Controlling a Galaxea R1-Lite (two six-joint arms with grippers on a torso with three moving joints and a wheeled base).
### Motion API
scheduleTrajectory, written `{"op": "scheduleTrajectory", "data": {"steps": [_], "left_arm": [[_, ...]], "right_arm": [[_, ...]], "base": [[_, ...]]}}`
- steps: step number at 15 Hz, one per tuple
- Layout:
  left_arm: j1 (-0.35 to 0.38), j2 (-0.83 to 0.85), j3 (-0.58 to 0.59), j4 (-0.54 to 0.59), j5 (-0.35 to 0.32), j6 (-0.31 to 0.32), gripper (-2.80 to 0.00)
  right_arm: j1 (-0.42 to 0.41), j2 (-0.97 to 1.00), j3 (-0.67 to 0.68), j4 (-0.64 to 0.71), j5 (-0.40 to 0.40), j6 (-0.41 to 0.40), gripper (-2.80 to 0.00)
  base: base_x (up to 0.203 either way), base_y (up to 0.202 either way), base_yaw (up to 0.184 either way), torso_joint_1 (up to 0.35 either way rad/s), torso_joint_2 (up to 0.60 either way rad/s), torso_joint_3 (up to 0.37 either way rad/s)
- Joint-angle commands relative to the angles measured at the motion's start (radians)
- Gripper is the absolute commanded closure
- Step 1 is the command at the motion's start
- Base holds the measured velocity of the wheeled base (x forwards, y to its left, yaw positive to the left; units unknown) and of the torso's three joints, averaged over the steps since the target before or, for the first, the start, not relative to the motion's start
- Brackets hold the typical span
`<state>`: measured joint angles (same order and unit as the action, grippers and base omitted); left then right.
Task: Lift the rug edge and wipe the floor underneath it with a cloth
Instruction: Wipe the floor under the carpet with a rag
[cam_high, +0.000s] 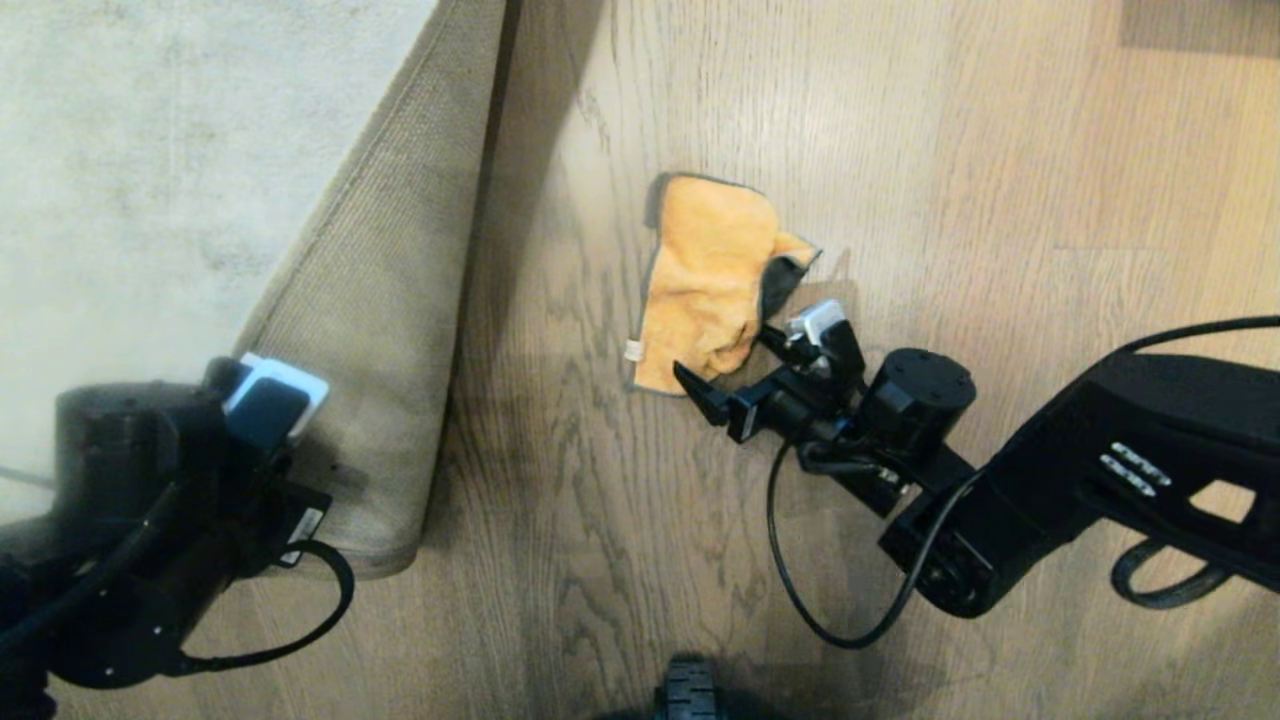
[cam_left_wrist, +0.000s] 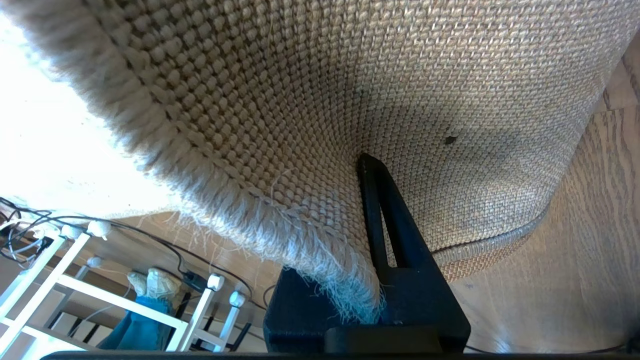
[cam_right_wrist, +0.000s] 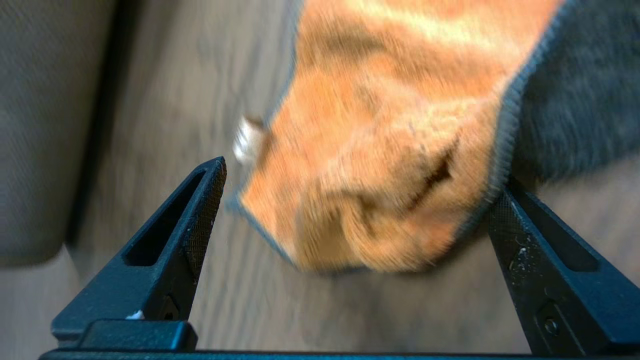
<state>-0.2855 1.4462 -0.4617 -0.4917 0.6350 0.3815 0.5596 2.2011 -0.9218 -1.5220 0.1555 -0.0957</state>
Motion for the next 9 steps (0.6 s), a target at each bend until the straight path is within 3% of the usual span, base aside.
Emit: {"op": "scheduleTrajectory", "data": {"steps": [1,9], "left_arm": [[0.000,0.003,0.000,-0.002,0.003,0.002,0.00],[0.000,0.006,0.000,-0.002,0.003,0.000,0.00]], "right_arm": [[0.012,0.014,-0.031,-0.035,0.002,0.001,-2.80],[0.014,0.034,-0.032,-0.037,0.001,-0.004,-2.80]], "base": [[0.000,0.000,0.000,0.000,0.00,0.000],[0.000,0.000,0.000,0.000,0.00,0.000]]}}
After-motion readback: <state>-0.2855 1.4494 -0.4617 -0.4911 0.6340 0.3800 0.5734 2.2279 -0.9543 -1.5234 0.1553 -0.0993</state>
